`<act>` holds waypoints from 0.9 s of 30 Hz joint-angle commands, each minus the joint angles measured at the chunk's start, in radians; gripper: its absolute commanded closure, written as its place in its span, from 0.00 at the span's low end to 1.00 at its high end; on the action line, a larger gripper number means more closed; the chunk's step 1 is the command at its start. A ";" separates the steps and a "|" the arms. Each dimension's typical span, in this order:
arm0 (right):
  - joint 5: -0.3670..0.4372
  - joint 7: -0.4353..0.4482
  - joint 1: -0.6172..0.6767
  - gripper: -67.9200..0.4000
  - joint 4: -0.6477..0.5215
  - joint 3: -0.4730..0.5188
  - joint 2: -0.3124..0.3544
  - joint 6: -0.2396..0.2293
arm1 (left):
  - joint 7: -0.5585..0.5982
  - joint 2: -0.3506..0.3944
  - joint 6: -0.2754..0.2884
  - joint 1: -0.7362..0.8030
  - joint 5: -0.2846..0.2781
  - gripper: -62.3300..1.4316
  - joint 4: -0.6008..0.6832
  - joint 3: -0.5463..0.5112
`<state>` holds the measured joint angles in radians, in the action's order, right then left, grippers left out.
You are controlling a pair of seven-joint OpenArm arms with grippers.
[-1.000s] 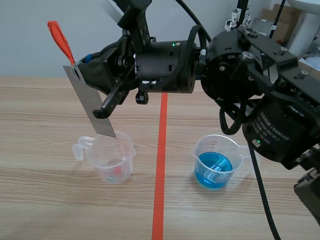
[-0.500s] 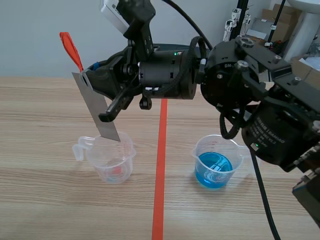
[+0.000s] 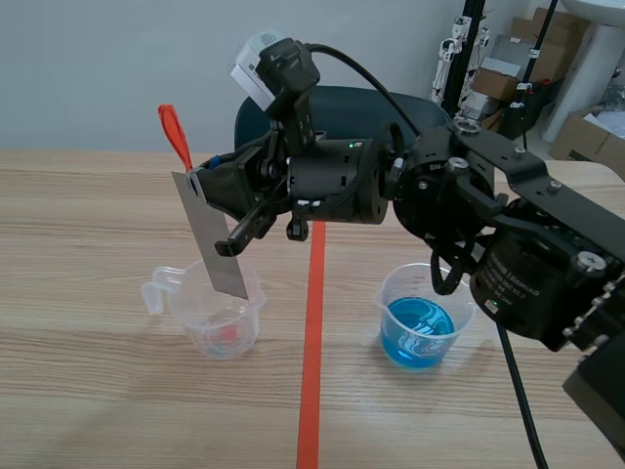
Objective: Do the redox reaction experiment. put the plate into the left beaker
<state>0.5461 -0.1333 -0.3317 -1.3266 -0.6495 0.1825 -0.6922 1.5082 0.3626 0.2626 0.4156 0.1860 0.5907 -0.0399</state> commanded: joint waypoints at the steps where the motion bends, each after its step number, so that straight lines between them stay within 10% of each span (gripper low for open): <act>1: 0.008 0.029 -0.011 0.99 0.000 -0.006 -0.012 0.000 | 0.044 0.001 -0.001 -0.001 -0.005 0.00 0.007 0.000; 27: -0.140 0.129 -0.011 0.99 0.135 -0.019 -0.070 0.015 | 0.044 0.001 -0.001 -0.001 -0.005 0.00 0.007 0.000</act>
<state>0.4023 -0.0254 -0.3321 -1.1973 -0.6682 0.1242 -0.6731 1.5082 0.3630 0.2626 0.4156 0.1864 0.5907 -0.0399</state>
